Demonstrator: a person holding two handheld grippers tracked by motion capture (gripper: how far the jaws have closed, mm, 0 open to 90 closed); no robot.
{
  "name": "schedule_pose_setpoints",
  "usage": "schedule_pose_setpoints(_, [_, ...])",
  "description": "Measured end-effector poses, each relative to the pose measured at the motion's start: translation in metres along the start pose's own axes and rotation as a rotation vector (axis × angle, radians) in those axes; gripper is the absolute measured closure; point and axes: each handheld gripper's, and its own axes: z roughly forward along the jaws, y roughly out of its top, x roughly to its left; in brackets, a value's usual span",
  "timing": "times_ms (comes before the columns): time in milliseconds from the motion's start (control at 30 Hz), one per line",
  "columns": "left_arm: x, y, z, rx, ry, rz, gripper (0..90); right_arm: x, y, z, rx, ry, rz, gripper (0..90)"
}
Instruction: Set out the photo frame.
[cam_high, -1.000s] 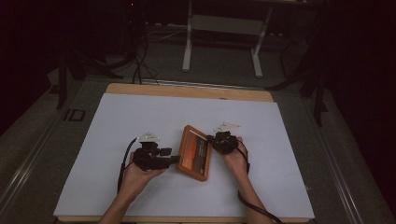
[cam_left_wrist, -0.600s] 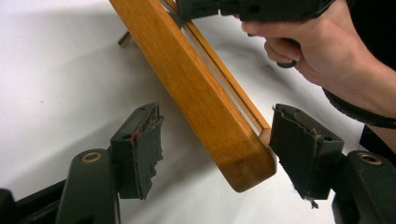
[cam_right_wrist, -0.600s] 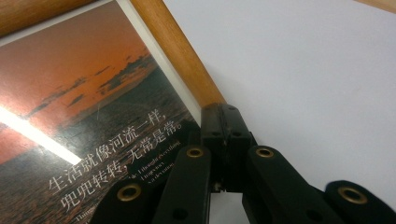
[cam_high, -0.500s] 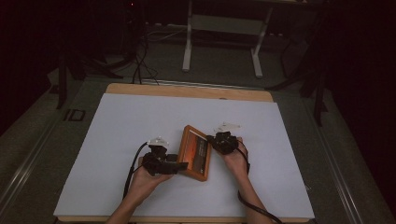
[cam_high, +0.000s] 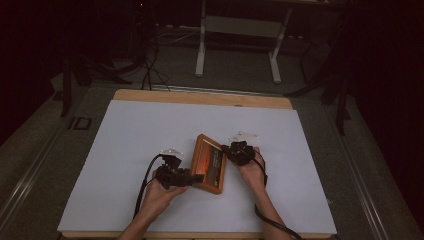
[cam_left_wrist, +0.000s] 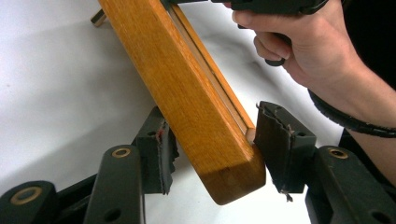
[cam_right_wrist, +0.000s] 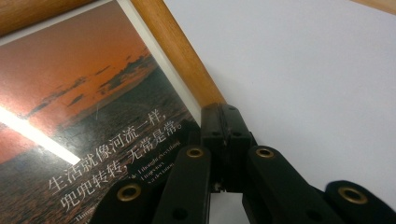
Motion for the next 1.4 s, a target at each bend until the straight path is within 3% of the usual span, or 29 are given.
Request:
schedule_pose_setpoints(167, [-0.001, 0.0, 0.0, -0.002, -0.01, -0.022, 51.7, 0.001, 0.001, 0.0, 0.002, -0.009, -0.011, 89.4])
schedule_pose_setpoints(500, [-0.007, 0.002, 0.001, -0.003, 0.006, -0.017, 54.2, 0.0, 0.001, -0.005, 0.014, -0.031, -0.038, 82.3])
schedule_pose_setpoints(833, [-0.016, 0.004, 0.002, -0.02, 0.01, 0.0, 60.7, -0.005, -0.003, -0.032, 0.017, -0.045, -0.047, 66.4])
schedule_pose_setpoints(1000, [-0.027, 0.005, 0.004, -0.029, 0.032, 0.053, 62.9, -0.004, -0.005, -0.048, 0.008, -0.034, -0.054, 61.9])
schedule_pose_setpoints(1167, [-0.036, 0.005, 0.005, -0.043, 0.041, 0.093, 65.3, 0.001, -0.006, -0.065, 0.011, -0.025, -0.096, 59.2])
schedule_pose_setpoints(1400, [-0.05, 0.004, 0.009, -0.057, 0.05, 0.144, 68.3, 0.0, -0.001, -0.1, -0.045, -0.028, -0.115, 57.2])
